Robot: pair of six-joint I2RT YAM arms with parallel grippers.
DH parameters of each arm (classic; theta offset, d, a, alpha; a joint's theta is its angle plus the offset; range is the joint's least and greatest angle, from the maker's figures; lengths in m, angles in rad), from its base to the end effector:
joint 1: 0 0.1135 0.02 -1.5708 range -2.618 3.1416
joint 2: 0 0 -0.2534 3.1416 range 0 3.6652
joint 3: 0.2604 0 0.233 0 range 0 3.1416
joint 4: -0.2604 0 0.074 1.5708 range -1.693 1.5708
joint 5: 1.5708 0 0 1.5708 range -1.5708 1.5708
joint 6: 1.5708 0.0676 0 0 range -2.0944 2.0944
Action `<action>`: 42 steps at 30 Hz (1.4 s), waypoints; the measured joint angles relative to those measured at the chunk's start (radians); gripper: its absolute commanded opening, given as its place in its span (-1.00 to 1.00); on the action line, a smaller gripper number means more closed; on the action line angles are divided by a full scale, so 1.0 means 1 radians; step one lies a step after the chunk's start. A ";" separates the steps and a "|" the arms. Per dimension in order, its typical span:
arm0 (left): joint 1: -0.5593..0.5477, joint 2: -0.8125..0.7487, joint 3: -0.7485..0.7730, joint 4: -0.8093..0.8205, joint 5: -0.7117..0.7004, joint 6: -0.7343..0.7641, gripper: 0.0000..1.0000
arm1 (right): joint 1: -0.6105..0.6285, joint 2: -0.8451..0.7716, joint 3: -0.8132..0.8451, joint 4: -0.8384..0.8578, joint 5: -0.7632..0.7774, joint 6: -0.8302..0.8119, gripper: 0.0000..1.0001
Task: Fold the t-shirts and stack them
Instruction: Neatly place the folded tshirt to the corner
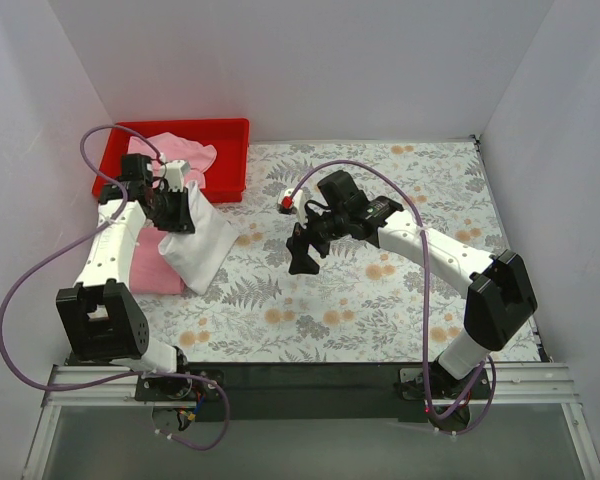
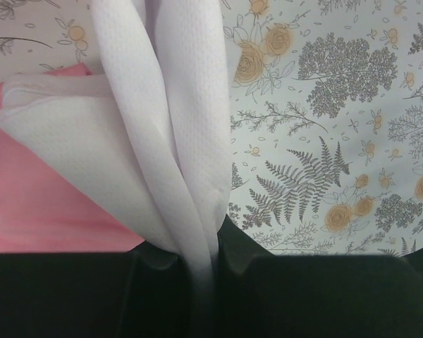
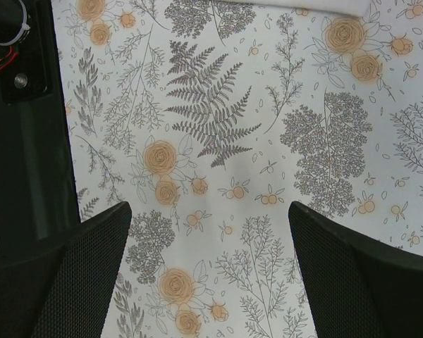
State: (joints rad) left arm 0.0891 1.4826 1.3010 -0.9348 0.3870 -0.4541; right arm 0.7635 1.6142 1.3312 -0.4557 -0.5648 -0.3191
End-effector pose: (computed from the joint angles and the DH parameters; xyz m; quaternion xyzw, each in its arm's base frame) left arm 0.2910 0.0004 0.2615 -0.2148 0.9327 -0.2244 0.1834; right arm 0.2357 0.2757 0.2731 -0.5491 0.6949 0.3342 0.3224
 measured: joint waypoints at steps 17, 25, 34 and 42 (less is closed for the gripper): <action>0.185 0.018 0.079 -0.113 0.108 0.069 -1.00 | 0.000 0.000 -0.005 -0.014 0.000 -0.006 0.97; 0.260 0.018 0.121 -0.138 0.154 0.090 -1.00 | 0.000 0.007 -0.005 -0.015 -0.002 -0.006 0.97; 0.340 0.056 0.093 -0.134 0.183 0.127 -1.00 | 0.000 0.018 -0.005 -0.017 -0.008 -0.006 0.97; 0.416 0.136 0.064 -0.103 0.176 0.175 -1.00 | 0.001 0.033 -0.005 -0.018 -0.016 -0.006 0.97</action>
State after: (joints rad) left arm 0.5049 1.6188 1.3647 -1.0378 0.5632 -0.2794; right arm 0.7643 1.6474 1.3258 -0.4732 -0.5812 -0.3256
